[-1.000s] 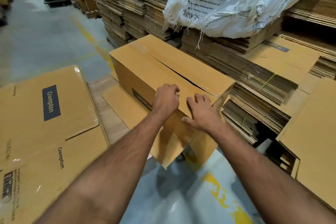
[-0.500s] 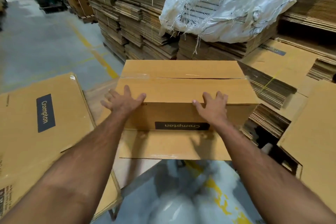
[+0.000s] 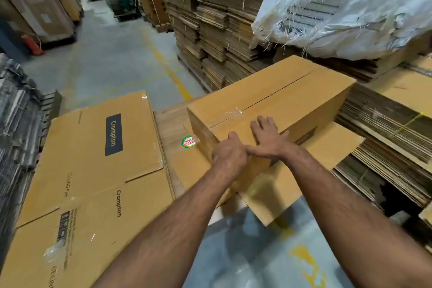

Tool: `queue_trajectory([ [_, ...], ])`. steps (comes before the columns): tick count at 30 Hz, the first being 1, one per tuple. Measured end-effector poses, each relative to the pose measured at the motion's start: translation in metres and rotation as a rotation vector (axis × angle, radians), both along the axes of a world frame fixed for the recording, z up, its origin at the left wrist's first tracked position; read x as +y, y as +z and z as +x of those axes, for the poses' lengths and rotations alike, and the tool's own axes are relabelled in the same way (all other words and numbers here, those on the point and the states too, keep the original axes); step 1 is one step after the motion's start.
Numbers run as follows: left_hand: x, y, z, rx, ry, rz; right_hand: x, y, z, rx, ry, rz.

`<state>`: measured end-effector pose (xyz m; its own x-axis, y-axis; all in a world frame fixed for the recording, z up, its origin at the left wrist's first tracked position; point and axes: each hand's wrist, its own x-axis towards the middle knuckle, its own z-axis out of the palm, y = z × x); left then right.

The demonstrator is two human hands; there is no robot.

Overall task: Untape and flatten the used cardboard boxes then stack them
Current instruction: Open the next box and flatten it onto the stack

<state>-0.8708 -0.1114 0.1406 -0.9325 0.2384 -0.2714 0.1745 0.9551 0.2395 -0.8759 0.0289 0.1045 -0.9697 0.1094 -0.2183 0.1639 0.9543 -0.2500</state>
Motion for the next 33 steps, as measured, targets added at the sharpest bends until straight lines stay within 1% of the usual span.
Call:
queue_trajectory([
  [2,-0.004,0.007,-0.003,-0.016,-0.109,-0.084,-0.019,0.001,-0.001,-0.055,0.056,-0.006],
  [5,-0.018,0.022,-0.021,-0.038,-0.268,-0.217,-0.036,0.002,0.001,-0.150,0.070,0.032],
  [6,-0.021,0.026,-0.028,-0.039,-0.301,-0.241,-0.040,0.000,0.002,-0.141,0.053,0.042],
  [8,-0.026,0.030,-0.041,-0.010,-0.325,-0.266,-0.047,-0.003,0.008,-0.022,0.028,0.053],
  [10,-0.033,0.030,-0.049,0.066,-0.292,-0.285,-0.047,-0.002,0.021,0.097,0.082,0.054],
  [11,-0.037,0.028,-0.052,0.094,-0.272,-0.288,-0.044,0.000,0.028,0.126,0.119,0.031],
  [13,-0.046,0.021,-0.062,0.076,-0.295,-0.296,-0.037,0.003,0.042,0.150,0.168,0.009],
  [16,-0.061,0.006,-0.087,-0.003,-0.317,-0.312,-0.025,0.000,0.061,0.223,0.207,0.056],
  [19,-0.066,0.000,-0.100,0.045,-0.314,-0.310,-0.017,0.002,0.074,0.235,0.250,0.025],
  [22,-0.059,-0.002,-0.101,0.079,-0.426,-0.353,-0.001,0.012,0.080,0.185,0.277,-0.012],
  [24,-0.054,-0.007,-0.100,0.046,-0.466,-0.339,0.019,0.017,0.083,0.116,0.241,-0.057],
  [26,-0.049,-0.016,-0.094,0.024,-0.466,-0.279,0.044,0.025,0.087,0.042,0.191,-0.026],
  [28,-0.040,-0.021,-0.082,0.069,-0.434,-0.216,0.064,0.035,0.087,-0.029,0.133,0.023],
  [30,-0.027,-0.022,-0.065,0.135,-0.384,-0.203,0.075,0.044,0.081,-0.079,0.047,-0.033],
  [31,-0.021,-0.022,-0.057,0.157,-0.368,-0.208,0.077,0.047,0.076,-0.062,0.000,-0.067],
  [33,-0.013,-0.023,-0.043,0.182,-0.354,-0.226,0.073,0.044,0.060,0.058,-0.094,-0.083],
])
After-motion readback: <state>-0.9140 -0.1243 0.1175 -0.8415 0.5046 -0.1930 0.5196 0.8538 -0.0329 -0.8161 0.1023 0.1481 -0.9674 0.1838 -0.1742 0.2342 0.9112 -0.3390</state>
